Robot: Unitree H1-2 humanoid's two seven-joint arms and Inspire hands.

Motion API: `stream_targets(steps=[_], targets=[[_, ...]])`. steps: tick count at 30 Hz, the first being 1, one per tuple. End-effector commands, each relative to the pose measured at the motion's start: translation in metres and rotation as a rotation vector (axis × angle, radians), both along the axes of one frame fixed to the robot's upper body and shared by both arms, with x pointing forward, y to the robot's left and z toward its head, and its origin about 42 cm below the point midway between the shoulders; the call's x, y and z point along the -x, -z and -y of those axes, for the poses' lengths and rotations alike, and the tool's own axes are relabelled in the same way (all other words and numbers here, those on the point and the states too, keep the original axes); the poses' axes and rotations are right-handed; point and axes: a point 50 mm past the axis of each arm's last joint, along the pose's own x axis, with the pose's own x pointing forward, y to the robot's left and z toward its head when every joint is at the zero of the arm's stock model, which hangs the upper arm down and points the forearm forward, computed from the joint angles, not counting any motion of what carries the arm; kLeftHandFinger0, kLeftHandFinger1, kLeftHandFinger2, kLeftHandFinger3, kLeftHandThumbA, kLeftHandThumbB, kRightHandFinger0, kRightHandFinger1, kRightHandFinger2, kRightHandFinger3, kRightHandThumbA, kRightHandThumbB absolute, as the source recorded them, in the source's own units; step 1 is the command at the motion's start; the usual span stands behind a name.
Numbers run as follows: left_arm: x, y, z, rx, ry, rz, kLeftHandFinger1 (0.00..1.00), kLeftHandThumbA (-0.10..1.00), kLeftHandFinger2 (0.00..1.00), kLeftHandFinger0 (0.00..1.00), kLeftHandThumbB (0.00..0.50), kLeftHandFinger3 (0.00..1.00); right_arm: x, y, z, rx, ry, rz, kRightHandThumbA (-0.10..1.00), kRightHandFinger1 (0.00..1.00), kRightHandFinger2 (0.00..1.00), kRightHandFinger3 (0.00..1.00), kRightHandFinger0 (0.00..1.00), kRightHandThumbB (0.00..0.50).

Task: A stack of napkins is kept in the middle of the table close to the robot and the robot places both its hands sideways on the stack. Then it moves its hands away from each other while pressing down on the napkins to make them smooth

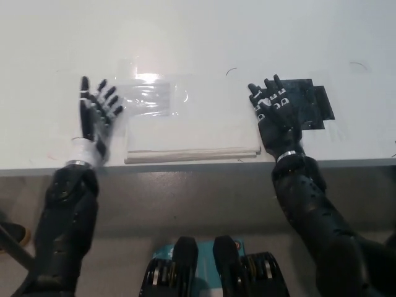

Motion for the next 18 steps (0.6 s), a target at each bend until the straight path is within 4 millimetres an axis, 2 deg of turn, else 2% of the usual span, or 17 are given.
stream_targets(steps=[1,4,8,10,12,13,14,15,16,17,18], targets=[[-0.003,-0.034,-0.021,-0.067,0.021,0.069,1.0,1.0,1.0,1.0,0.219,1.0,0.002,0.006,0.016,0.002,0.038,-0.003,1.0,1.0,1.0,1.0,1.0,0.227],[0.0,-0.047,-0.032,-0.085,0.01,0.096,1.0,1.0,1.0,1.0,0.221,1.0,0.002,0.007,0.022,-0.002,0.045,0.01,1.0,1.0,1.0,1.0,1.0,0.229],[0.011,-0.064,-0.042,-0.138,0.012,0.128,1.0,1.0,1.0,1.0,0.217,1.0,0.0,0.001,0.03,-0.002,0.056,0.058,1.0,1.0,1.0,1.0,1.0,0.194],[0.023,-0.073,-0.043,-0.159,0.032,0.16,1.0,1.0,1.0,1.0,0.205,1.0,-0.003,-0.008,0.033,0.032,0.058,0.108,1.0,1.0,1.0,1.0,1.0,0.216],[0.039,-0.085,-0.037,-0.212,0.057,0.226,1.0,1.0,1.0,1.0,0.192,1.0,-0.006,-0.027,0.038,0.109,0.062,0.225,1.0,1.0,1.0,1.0,1.0,0.228],[0.046,-0.09,-0.036,-0.232,0.074,0.25,1.0,1.0,1.0,1.0,0.203,1.0,-0.005,-0.037,0.04,0.146,0.068,0.279,1.0,1.0,1.0,1.0,1.0,0.234],[0.054,-0.094,-0.034,-0.266,0.091,0.277,1.0,1.0,1.0,1.0,0.188,1.0,-0.002,-0.05,0.043,0.198,0.078,0.351,1.0,1.0,1.0,1.0,1.0,0.256],[0.064,-0.096,-0.037,-0.298,0.093,0.289,1.0,1.0,1.0,1.0,0.216,1.0,0.003,-0.058,0.039,0.242,0.076,0.398,1.0,1.0,1.0,1.0,1.0,0.278],[0.076,-0.103,-0.034,-0.347,0.107,0.32,1.0,1.0,1.0,1.0,0.233,1.0,0.013,-0.078,0.042,0.314,0.084,0.496,1.0,1.0,1.0,1.0,1.0,0.251],[0.081,-0.103,-0.034,-0.358,0.107,0.326,1.0,1.0,1.0,1.0,0.237,1.0,0.017,-0.082,0.041,0.328,0.081,0.52,1.0,1.0,1.0,1.0,1.0,0.244],[0.094,-0.11,-0.03,-0.403,0.12,0.376,1.0,1.0,1.0,1.0,0.223,1.0,0.032,-0.101,0.044,0.397,0.093,0.604,1.0,1.0,1.0,1.0,1.0,0.263]])
